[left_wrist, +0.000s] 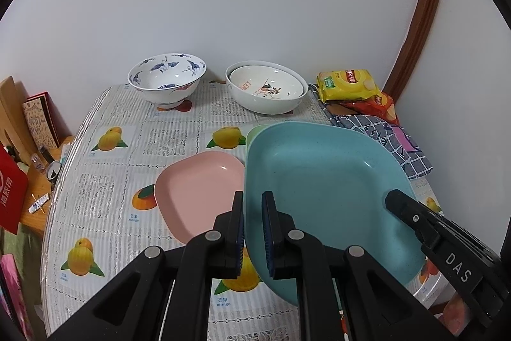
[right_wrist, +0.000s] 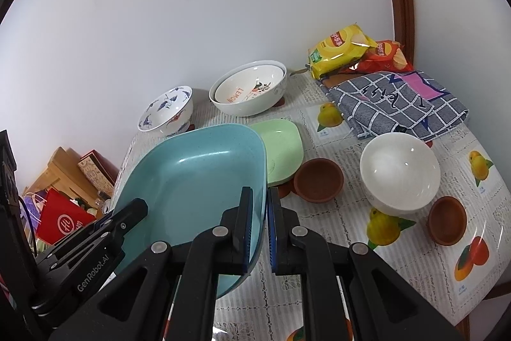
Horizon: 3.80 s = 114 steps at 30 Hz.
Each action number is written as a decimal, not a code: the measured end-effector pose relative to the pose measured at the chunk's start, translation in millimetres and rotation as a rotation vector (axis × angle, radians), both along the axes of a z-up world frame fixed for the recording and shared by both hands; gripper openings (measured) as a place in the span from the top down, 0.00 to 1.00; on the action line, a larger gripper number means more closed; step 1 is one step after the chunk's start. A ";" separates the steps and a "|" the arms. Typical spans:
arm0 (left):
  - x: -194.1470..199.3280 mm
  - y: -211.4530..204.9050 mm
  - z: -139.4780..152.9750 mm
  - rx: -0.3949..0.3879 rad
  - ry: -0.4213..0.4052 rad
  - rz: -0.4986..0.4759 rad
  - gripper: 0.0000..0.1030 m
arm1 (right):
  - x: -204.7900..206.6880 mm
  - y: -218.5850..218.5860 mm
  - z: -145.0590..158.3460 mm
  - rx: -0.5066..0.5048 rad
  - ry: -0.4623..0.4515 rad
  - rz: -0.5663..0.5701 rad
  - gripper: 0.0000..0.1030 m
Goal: Organize plates and bowls
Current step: 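Lift the light-blue plate with both grippers and carry it over the pink plate, then lower the light-blue plate onto the pink plate and open both grippers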
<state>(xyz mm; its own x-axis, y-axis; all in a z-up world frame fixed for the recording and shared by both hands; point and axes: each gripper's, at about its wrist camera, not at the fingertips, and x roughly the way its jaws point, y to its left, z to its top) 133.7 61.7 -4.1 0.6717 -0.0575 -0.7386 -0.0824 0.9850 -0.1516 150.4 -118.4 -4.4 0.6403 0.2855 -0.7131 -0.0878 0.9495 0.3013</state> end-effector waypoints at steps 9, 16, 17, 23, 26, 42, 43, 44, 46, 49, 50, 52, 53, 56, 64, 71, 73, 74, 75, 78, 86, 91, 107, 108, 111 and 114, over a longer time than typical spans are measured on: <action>12.1 14.6 -13.6 -0.010 0.026 0.024 0.90 | 16.7 16.0 -12.2 -0.016 0.024 0.019 0.91; 17.9 29.5 -23.9 -0.028 0.047 0.049 0.90 | 28.1 30.1 -21.3 -0.023 0.044 0.044 0.91; 18.5 31.1 -25.2 -0.027 0.049 0.052 0.90 | 29.1 32.1 -21.8 -0.025 0.044 0.049 0.91; 21.2 40.4 -32.1 -0.021 0.059 0.065 0.90 | 34.6 42.5 -27.9 -0.030 0.053 0.064 0.91; 23.1 43.7 -35.3 -0.020 0.064 0.070 0.90 | 38.1 47.4 -30.8 -0.035 0.059 0.071 0.91; 32.3 65.7 -54.6 -0.043 0.105 0.110 0.90 | 53.2 72.1 -47.9 -0.064 0.082 0.118 0.91; 32.5 66.8 -55.0 -0.039 0.107 0.109 0.90 | 53.7 73.5 -48.9 -0.062 0.084 0.119 0.91; 32.4 67.8 -55.1 -0.035 0.108 0.110 0.90 | 54.1 75.0 -49.7 -0.061 0.085 0.121 0.91; 32.4 69.3 -54.6 -0.028 0.110 0.110 0.90 | 54.4 77.9 -50.4 -0.059 0.084 0.123 0.91; 31.9 70.9 -52.9 -0.023 0.106 0.108 0.90 | 55.3 81.2 -49.7 -0.057 0.079 0.123 0.91; 31.8 71.7 -52.3 -0.022 0.105 0.107 0.90 | 55.2 81.7 -49.4 -0.056 0.078 0.122 0.91; 31.2 72.5 -51.9 -0.023 0.103 0.107 0.90 | 55.4 82.7 -48.6 -0.058 0.075 0.122 0.91; 30.8 72.7 -51.9 -0.025 0.102 0.108 0.90 | 55.1 83.3 -48.0 -0.060 0.073 0.123 0.91; 30.1 74.7 -52.9 -0.035 0.103 0.112 0.90 | 54.1 85.0 -46.2 -0.071 0.067 0.127 0.91; 30.1 77.0 -55.9 -0.044 0.111 0.116 0.90 | 53.6 87.9 -45.3 -0.082 0.060 0.132 0.91; 33.3 77.6 -58.6 -0.043 0.115 0.115 0.90 | 54.3 88.2 -46.5 -0.083 0.061 0.131 0.91; 34.0 78.1 -59.4 -0.043 0.115 0.115 0.90 | 55.4 88.3 -47.5 -0.083 0.063 0.131 0.91; 34.3 78.4 -60.0 -0.044 0.116 0.116 0.90 | 55.9 88.4 -48.0 -0.083 0.063 0.131 0.91; 34.5 78.7 -60.6 -0.045 0.117 0.117 0.90 | 56.3 88.6 -48.4 -0.084 0.063 0.131 0.91; 35.6 79.8 -62.5 -0.048 0.121 0.120 0.90 | 57.5 89.4 -50.3 -0.085 0.066 0.134 0.91; 38.1 82.2 -66.4 -0.046 0.128 0.131 0.90 | 63.0 92.4 -56.7 -0.085 0.073 0.147 0.91; 39.7 84.4 -69.1 -0.038 0.134 0.141 0.90 | 67.0 96.3 -60.1 -0.085 0.074 0.160 0.91; 52.9 84.9 -91.3 -0.002 0.192 0.195 0.90 | 95.2 105.5 -83.7 -0.079 0.097 0.238 0.91; 53.8 84.4 -93.5 0.004 0.200 0.198 0.90 | 96.7 106.0 -87.0 -0.079 0.101 0.248 0.91; 55.4 84.8 -99.3 0.015 0.215 0.211 0.89 | 101.5 108.0 -96.8 -0.080 0.113 0.266 0.91; 57.1 86.5 -105.4 0.012 0.227 0.221 0.89 | 105.1 111.5 -104.9 -0.082 0.120 0.282 0.88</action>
